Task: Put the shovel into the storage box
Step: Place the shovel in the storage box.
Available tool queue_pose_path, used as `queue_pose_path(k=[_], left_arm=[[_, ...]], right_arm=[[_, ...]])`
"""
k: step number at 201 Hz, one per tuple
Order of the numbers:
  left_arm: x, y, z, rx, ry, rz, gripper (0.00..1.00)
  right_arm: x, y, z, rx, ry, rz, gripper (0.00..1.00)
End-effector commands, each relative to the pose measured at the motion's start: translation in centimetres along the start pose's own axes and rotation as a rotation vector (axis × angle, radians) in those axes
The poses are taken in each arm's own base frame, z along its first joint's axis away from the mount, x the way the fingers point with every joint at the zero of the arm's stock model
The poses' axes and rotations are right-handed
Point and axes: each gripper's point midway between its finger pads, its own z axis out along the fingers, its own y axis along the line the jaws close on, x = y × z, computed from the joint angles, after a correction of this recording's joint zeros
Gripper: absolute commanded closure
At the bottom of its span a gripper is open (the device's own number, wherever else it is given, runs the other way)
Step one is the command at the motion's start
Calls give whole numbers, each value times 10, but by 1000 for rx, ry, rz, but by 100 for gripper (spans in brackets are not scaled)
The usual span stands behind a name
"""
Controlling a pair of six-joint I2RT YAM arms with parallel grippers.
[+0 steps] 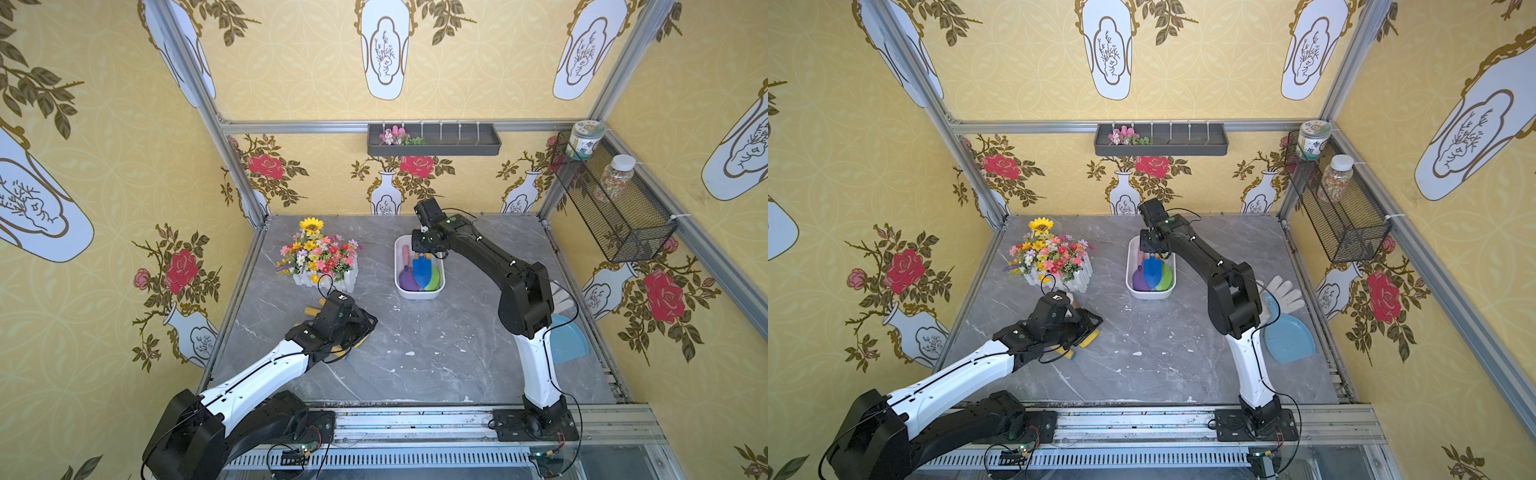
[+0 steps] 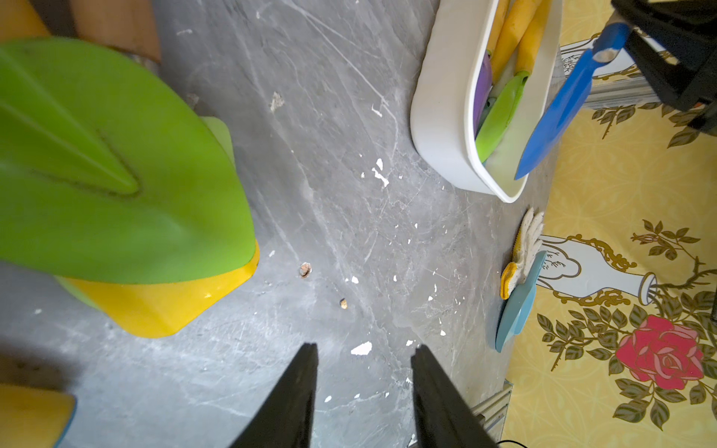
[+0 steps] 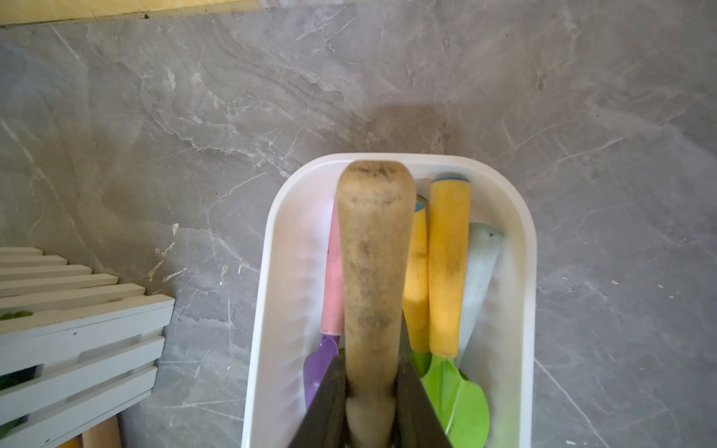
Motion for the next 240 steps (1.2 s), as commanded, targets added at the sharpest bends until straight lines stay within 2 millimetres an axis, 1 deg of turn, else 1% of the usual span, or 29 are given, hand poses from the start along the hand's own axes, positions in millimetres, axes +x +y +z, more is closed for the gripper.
queue_pose_path(k=[1,23,48,99,118,122,124,129,130,138,152,192,222,240], left_arm=[[0,2,1,-2,-2,0,55],[0,2,2,-3,1,-1,56],[1,3,3,-6,5,-2,56],[1,3,3,-6,4,-4,56],[1,4,3,-6,2,-7,56],[1,3,3,-5,1,-6,56],[1,3,2,-5,1,-6,56],[1,4,2,-5,1,-8,56],[1,4,2,-7,1,-8,56],[1,4,2,-5,0,-7,56],[1,3,2,-4,-1,-6,55],[-2,2,1,-5,-14,0,56],[-3,4,-2,-14,-23,1,55],[-4,5,-4,-22,-33,0,55]], right_arm=[[-3,-12,4,54,-17,-12,82],[-1,-23,9,64,-7,4,82],[7,-34,16,80,13,15,82],[14,-38,24,77,31,23,81],[15,-38,25,78,36,25,76],[16,-39,26,81,36,26,73],[16,-39,26,82,39,27,69],[16,-40,26,83,39,29,65],[16,-40,26,84,38,29,63],[17,-41,25,88,40,32,59],[17,-41,22,90,36,35,56],[15,-39,8,83,25,32,55],[14,-30,-9,66,5,12,55],[19,-24,-17,56,9,-1,56]])
